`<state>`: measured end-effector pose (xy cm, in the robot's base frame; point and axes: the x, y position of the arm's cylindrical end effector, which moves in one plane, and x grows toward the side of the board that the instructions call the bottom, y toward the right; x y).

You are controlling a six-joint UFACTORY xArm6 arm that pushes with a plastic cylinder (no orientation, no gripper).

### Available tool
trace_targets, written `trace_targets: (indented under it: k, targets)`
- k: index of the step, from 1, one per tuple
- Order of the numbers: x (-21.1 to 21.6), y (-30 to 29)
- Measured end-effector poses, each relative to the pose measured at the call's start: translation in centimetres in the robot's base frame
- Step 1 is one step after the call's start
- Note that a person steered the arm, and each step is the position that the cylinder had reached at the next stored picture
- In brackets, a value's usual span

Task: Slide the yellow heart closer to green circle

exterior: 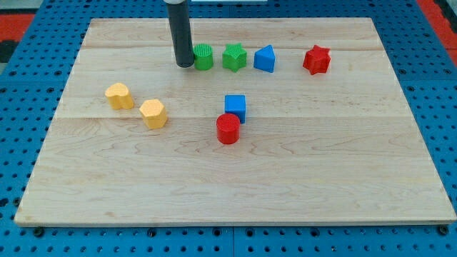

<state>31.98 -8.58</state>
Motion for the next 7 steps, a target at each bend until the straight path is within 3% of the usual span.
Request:
trace_targets:
  k: [1, 3, 5, 6, 7]
  targets:
    - [2.7, -4.1]
    - [10.8, -6.6]
    - [11.5, -14.4]
    - [11.1, -10.2]
    - [7.9, -6.7]
